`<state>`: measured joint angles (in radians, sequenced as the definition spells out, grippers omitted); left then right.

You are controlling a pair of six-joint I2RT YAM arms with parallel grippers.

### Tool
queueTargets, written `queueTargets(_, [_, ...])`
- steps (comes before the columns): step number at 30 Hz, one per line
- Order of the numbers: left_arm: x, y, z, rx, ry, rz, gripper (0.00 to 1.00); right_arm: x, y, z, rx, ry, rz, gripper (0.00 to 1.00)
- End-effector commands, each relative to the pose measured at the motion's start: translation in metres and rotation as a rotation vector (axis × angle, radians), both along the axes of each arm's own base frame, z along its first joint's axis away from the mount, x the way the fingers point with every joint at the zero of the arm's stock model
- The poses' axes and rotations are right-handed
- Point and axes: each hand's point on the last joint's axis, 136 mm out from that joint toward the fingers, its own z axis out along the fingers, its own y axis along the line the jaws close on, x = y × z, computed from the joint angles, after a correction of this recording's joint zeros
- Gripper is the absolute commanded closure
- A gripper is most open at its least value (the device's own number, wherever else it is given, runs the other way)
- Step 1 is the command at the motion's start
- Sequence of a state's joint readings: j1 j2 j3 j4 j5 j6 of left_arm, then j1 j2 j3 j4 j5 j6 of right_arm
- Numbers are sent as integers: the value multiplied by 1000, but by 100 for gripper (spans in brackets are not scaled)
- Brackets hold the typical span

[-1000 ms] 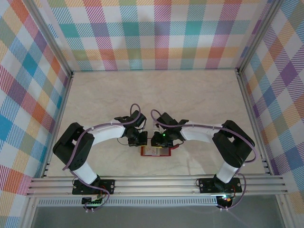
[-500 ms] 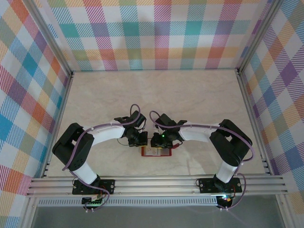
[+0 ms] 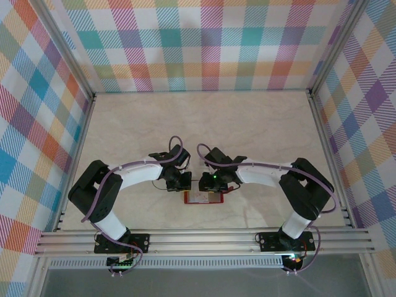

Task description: Take the credit cards out of the card holder

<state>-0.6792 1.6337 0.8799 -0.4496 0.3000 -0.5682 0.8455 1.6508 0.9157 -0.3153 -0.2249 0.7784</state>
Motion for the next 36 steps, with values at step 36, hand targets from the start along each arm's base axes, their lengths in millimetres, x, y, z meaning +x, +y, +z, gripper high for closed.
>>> queueTargets(36, [-18,4,-17,125,65,-48,94,-2,3,-22,167,133,11,79])
